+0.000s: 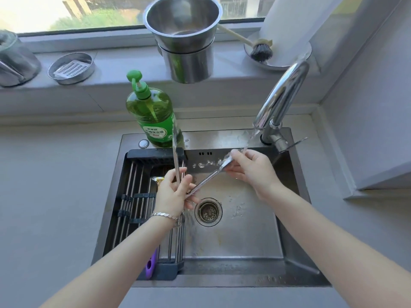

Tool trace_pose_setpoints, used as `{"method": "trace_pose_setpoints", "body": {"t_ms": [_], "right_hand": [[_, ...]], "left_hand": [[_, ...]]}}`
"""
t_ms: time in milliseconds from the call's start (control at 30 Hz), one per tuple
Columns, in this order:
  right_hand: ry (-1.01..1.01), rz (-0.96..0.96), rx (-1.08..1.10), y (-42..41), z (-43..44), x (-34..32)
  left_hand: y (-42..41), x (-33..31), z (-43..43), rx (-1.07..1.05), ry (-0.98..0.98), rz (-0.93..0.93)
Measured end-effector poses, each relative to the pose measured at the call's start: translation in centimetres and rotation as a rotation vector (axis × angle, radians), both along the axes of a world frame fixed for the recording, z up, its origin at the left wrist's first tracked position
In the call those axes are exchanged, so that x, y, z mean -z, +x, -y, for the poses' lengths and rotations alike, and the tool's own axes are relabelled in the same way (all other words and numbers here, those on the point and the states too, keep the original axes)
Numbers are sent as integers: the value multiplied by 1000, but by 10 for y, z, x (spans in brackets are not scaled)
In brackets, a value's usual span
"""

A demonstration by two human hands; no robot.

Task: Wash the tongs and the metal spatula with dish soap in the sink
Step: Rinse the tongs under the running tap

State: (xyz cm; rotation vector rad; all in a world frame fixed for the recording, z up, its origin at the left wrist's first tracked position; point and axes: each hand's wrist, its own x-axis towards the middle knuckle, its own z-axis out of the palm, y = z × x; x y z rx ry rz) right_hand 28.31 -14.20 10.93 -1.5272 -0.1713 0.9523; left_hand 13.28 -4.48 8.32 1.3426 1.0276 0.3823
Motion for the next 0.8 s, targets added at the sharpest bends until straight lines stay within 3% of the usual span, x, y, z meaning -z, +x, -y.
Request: {"method": "trace_pose_setpoints", "body": {"t_ms": [133, 200, 267, 367, 500, 700, 800], "right_hand": [[-173, -9, -190, -10, 13, 7], [-388, 75, -266, -10, 26, 12], [-508, 203, -209, -9, 38, 15], [-331, 216, -131, -9, 46, 15], [56, -109, -118, -17, 29, 7], [-21, -308, 232, -7, 5, 0], [-77, -332, 268, 0, 6, 3]], "left_hand": [[-14, 2, 2, -12, 51, -120], [-18, 4, 2, 48, 116, -220], [-17, 6, 4, 137, 205, -312], [-8, 1, 12, 249, 223, -345], [10, -11, 28, 331, 240, -290], [14, -19, 29, 368, 361, -234], [11, -20, 28, 386, 410, -264]]}}
